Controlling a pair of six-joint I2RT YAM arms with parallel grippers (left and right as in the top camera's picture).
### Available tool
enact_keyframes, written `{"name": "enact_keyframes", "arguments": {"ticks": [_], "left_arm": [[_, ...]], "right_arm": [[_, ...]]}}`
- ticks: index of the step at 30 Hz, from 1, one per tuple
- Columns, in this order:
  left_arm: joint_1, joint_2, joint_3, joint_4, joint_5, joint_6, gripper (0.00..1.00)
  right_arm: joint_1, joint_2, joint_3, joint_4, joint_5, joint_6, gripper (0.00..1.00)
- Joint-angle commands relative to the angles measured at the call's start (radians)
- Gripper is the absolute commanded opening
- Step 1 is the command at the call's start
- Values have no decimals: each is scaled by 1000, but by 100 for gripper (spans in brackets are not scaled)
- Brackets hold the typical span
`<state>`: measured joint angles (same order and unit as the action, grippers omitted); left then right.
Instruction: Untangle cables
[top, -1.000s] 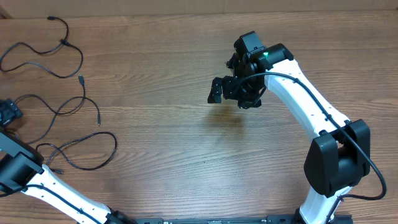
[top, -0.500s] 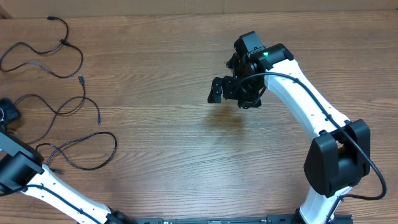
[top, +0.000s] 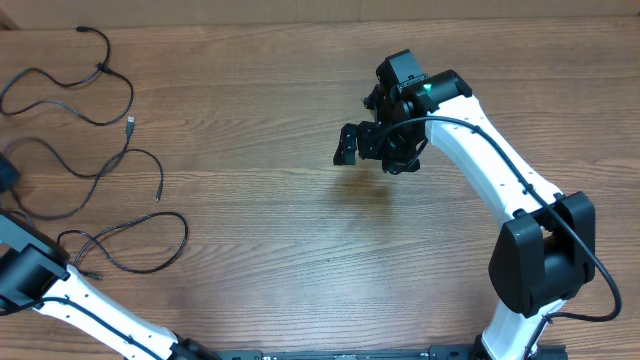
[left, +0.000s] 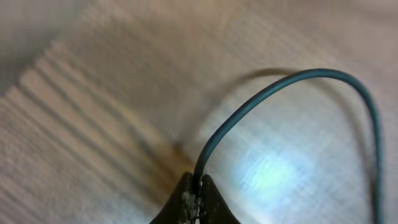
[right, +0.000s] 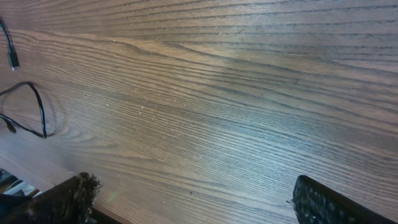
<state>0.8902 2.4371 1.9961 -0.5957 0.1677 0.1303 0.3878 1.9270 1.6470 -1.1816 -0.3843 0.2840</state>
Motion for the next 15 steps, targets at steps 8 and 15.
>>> {"name": "enact_keyframes", "arguments": {"ticks": [8, 15], "left_arm": [[-51, -6, 337, -1, 111, -60, 4], [-48, -4, 327, -150, -151, -59, 4]], "right_arm": [[6, -34, -5, 3, 10, 0, 100], [6, -34, -5, 7, 10, 0, 100]]}}
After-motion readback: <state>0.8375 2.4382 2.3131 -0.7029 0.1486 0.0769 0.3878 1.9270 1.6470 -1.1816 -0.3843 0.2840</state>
